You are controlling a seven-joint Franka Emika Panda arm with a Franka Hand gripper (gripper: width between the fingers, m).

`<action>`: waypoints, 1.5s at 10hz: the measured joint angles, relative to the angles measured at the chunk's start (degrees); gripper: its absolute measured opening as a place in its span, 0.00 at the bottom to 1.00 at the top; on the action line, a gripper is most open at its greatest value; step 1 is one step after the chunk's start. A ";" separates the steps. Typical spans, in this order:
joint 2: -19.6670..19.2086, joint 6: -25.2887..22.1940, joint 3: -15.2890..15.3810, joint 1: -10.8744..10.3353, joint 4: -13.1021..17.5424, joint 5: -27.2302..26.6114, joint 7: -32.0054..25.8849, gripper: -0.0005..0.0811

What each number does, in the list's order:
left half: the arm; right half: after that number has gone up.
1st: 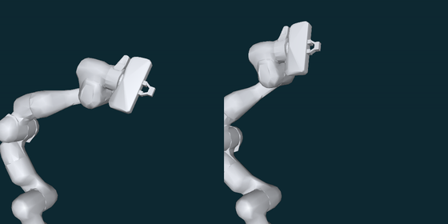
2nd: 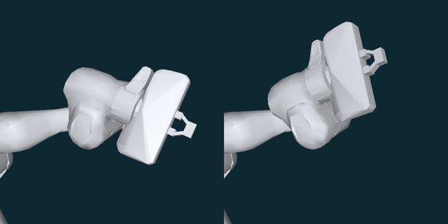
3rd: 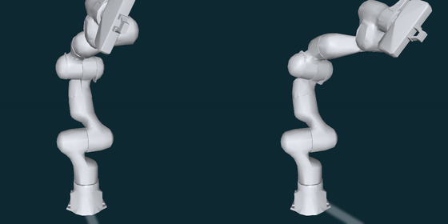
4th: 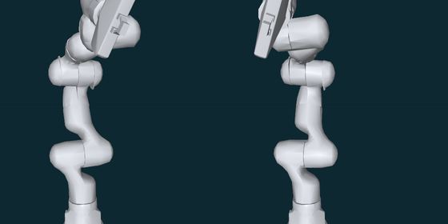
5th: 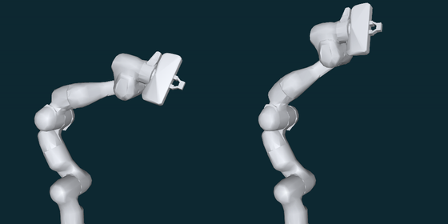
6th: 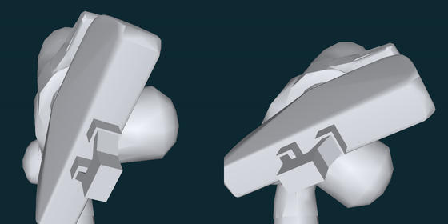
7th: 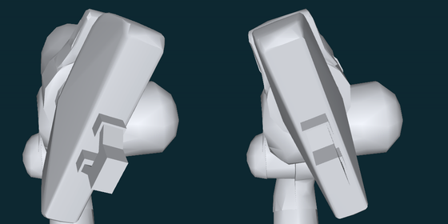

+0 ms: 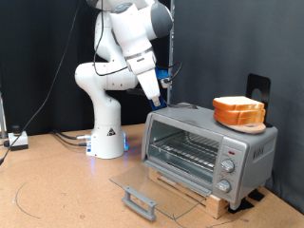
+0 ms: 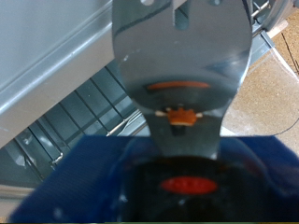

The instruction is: Make a piece of toast with the oven

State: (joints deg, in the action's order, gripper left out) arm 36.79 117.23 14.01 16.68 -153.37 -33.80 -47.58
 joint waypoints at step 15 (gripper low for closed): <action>0.66 2.75 5.22 -0.74 0.14 -1.82 2.69 0.49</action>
State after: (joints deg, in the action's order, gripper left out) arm 37.45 119.98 19.22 15.94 -153.23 -35.62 -44.89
